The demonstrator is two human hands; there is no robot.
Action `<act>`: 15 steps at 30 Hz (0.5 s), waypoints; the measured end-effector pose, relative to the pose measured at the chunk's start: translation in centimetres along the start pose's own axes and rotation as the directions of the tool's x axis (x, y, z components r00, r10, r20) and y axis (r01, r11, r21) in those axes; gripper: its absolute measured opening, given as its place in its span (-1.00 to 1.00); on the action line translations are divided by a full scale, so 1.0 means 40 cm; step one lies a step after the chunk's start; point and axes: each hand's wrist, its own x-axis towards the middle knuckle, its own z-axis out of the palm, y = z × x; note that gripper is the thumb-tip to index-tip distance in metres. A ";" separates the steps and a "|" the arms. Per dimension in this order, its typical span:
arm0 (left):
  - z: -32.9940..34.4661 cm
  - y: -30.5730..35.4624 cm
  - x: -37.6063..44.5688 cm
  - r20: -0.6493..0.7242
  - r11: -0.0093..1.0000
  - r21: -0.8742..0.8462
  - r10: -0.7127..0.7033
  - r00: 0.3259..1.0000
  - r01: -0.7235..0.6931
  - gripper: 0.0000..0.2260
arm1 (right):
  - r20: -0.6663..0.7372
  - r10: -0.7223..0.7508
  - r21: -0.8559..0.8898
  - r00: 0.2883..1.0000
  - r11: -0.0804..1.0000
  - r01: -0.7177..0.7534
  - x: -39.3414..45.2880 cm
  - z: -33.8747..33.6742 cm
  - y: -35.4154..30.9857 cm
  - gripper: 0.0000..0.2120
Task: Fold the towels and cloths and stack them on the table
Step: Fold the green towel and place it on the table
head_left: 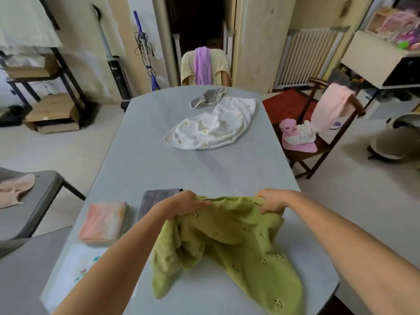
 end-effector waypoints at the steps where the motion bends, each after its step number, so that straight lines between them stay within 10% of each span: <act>1: 0.004 -0.005 -0.004 0.045 0.999 0.031 -0.020 0.999 0.019 -0.45 | 0.116 0.041 0.028 0.992 0.999 -0.045 -0.002 0.005 -0.001 -0.87; 5: 0.013 -0.003 0.001 0.074 0.997 0.077 0.012 0.997 -0.017 -0.61 | 0.251 0.208 -0.115 0.945 0.976 -0.184 0.000 -0.013 0.019 -0.89; 10: -0.048 0.013 0.010 -0.320 0.983 -0.092 0.123 0.939 -0.160 -0.85 | -0.300 0.059 -0.358 0.952 0.918 -0.170 0.035 -0.058 -0.029 -0.68; 15: -0.190 0.104 -0.045 -0.691 0.888 -0.228 0.142 0.709 -0.399 -0.86 | -0.836 -0.142 -0.166 0.530 0.986 0.003 0.014 -0.209 -0.110 -0.68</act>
